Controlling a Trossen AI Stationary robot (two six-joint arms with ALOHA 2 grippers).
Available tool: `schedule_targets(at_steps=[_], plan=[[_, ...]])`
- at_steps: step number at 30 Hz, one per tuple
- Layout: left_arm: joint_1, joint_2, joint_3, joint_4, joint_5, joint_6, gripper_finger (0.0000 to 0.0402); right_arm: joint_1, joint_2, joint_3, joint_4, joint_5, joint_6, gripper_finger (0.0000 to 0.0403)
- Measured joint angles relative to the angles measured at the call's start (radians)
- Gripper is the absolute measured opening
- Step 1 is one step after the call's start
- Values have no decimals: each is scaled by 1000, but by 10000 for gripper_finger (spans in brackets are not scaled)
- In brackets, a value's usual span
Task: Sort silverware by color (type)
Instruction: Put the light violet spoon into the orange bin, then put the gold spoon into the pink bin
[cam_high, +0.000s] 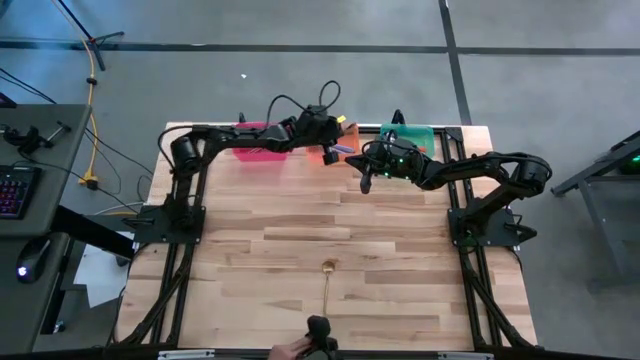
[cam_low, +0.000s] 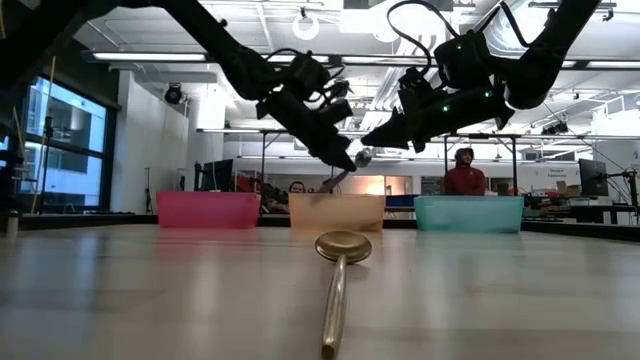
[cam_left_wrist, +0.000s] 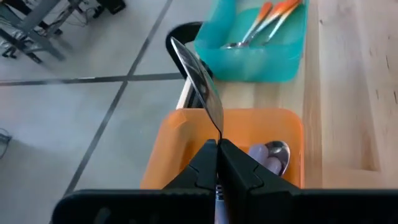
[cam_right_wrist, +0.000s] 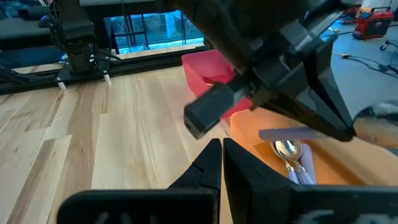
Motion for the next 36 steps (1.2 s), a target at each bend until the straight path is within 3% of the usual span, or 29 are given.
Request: schedule_targets(at_steps=[9,22,27,32,36], plan=[[7,10,2,-73,11,-18,5,0,0,0,-2,0,0,0],[12,-49,-15,-89,-56,-28,67,0,0,0,-5,0,0,0],[11,-151,-149,62,-42,-72,37,4,0,0,-36,0,7,0],[-12,-312,-391,262,-13,-176,4,20,0,0,-84,0,8,0],[-70,-464,-573,338,-6,-249,4,43,0,0,-97,0,8,0]])
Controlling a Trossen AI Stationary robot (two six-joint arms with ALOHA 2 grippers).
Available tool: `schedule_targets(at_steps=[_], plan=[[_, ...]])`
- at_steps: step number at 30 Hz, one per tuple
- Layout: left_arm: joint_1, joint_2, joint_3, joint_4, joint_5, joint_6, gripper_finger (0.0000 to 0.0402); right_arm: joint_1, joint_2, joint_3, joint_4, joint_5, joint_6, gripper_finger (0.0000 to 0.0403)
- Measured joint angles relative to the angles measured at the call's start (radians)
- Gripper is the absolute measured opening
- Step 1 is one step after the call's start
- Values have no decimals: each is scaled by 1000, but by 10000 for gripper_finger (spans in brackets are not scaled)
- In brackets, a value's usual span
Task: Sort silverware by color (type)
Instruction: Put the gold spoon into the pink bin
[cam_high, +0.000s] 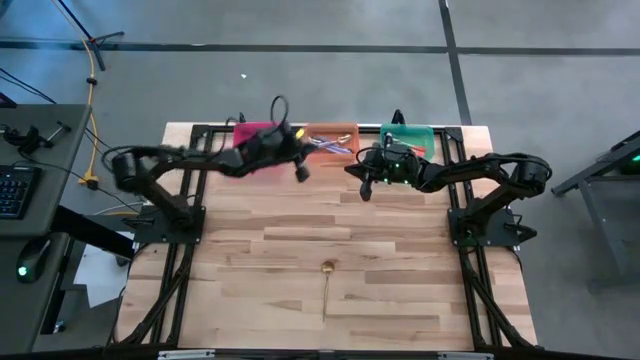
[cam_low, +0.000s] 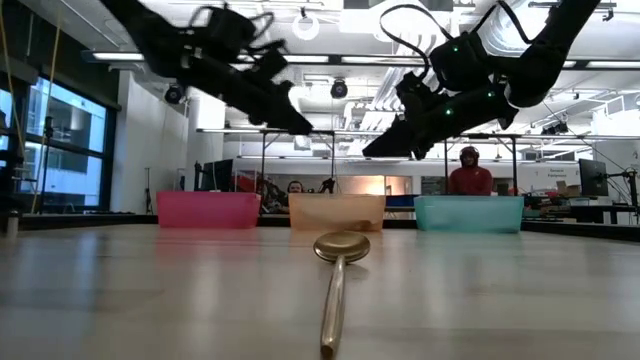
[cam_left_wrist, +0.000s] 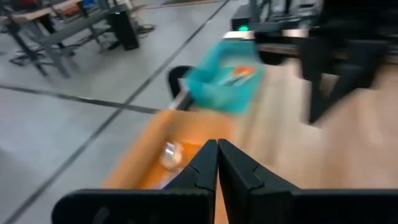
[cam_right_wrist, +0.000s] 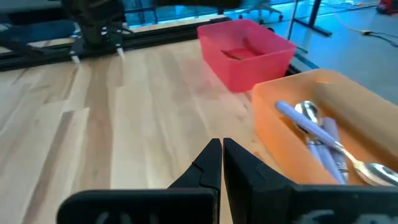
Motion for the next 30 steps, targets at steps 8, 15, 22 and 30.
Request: schedule_targets(at_steps=[8,15,22,30], plan=[[-208,-233,-302,144,-56,-130,3,116,0,82,-139,-1,105,0],[-394,-323,-439,170,-160,-217,3,336,0,109,-258,14,247,0],[-533,-331,-494,188,-227,-325,3,534,6,108,-306,151,397,24],[-619,-331,-610,330,-293,-474,3,661,122,108,-218,220,550,133]])
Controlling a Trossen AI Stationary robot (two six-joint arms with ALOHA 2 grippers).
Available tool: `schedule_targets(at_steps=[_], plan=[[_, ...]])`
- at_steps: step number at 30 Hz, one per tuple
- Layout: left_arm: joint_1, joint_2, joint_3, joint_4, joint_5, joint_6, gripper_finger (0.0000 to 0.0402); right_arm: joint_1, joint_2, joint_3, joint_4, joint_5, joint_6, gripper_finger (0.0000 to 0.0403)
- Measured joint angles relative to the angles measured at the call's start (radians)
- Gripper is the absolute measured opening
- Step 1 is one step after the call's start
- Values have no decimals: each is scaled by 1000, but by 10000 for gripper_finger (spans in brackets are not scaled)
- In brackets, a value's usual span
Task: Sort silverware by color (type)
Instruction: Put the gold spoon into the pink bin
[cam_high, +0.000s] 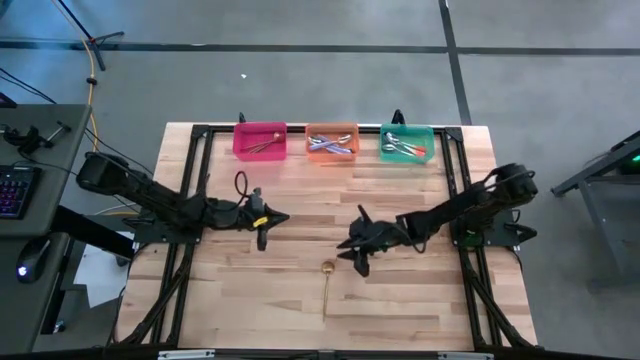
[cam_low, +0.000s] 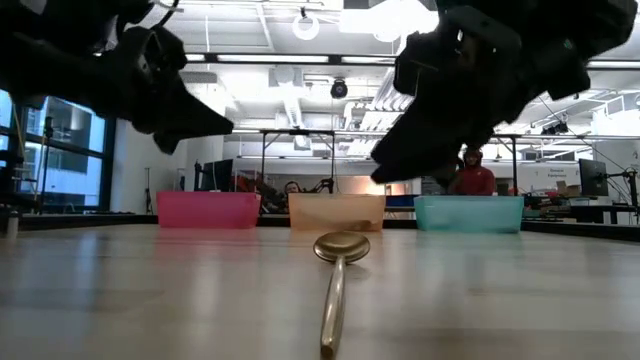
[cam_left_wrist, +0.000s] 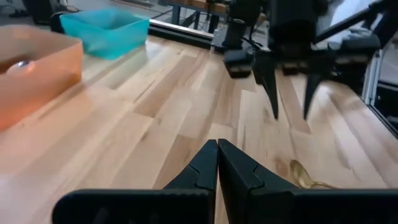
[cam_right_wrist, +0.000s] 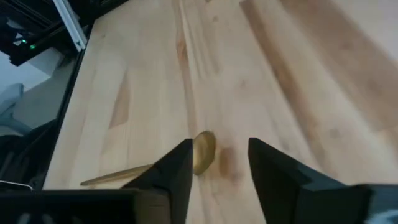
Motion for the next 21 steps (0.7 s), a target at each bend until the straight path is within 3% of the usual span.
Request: schedule_targets(at_steps=[4,10,21], plan=[[-22,0,-36,29,-42,-45,3,24,89,0,100,-1,53,158],[-40,0,-42,27,-64,-58,3,31,210,11,148,-11,141,158],[-42,0,-42,16,-69,-80,3,29,369,215,81,-102,93,155]])
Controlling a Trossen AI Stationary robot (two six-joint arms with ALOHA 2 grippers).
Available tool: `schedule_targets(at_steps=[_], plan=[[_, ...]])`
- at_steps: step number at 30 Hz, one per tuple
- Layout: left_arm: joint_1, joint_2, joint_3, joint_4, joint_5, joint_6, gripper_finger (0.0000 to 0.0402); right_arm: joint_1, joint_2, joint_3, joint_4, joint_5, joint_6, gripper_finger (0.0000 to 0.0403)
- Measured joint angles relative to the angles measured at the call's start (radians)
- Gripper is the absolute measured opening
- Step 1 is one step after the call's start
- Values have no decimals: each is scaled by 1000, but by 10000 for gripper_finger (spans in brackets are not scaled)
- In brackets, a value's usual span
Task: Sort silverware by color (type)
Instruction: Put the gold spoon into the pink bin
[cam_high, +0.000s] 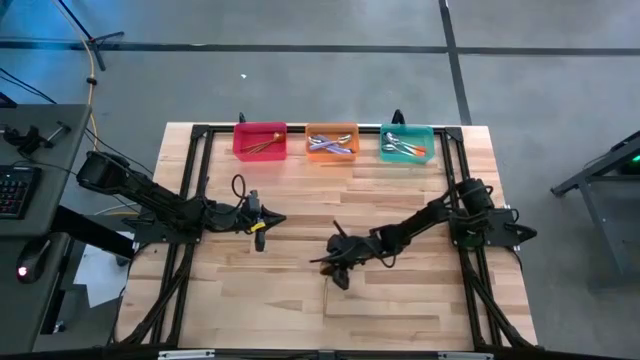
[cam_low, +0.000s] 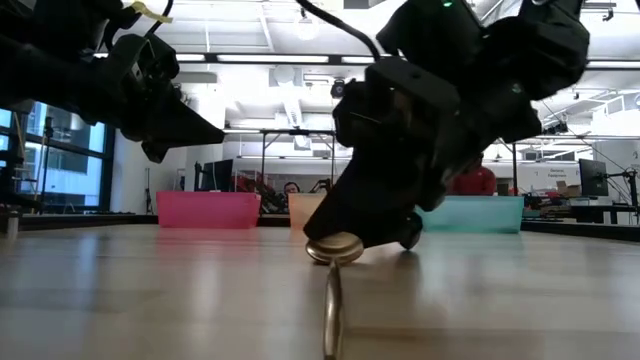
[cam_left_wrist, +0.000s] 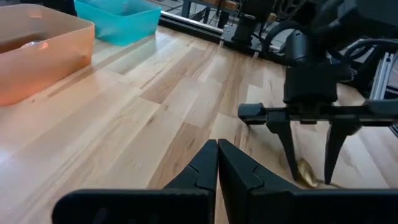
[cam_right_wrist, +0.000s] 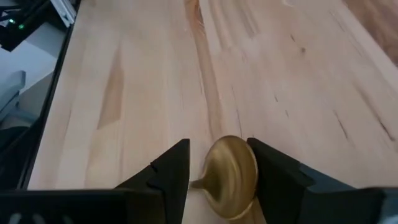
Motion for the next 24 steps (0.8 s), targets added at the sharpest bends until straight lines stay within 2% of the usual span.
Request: schedule_targets(at_steps=[4,15,21,24], plan=[[-13,0,0,-2,-3,-3,3,0,3,29,-71,-9,-9,135],[-66,0,0,-5,-26,-50,3,-16,4,28,-110,-73,-74,10],[-76,0,0,-5,-26,-144,3,-33,-37,22,-144,-94,-146,5],[-76,0,0,-6,-23,-180,9,-54,-86,20,-170,-69,-213,3]])
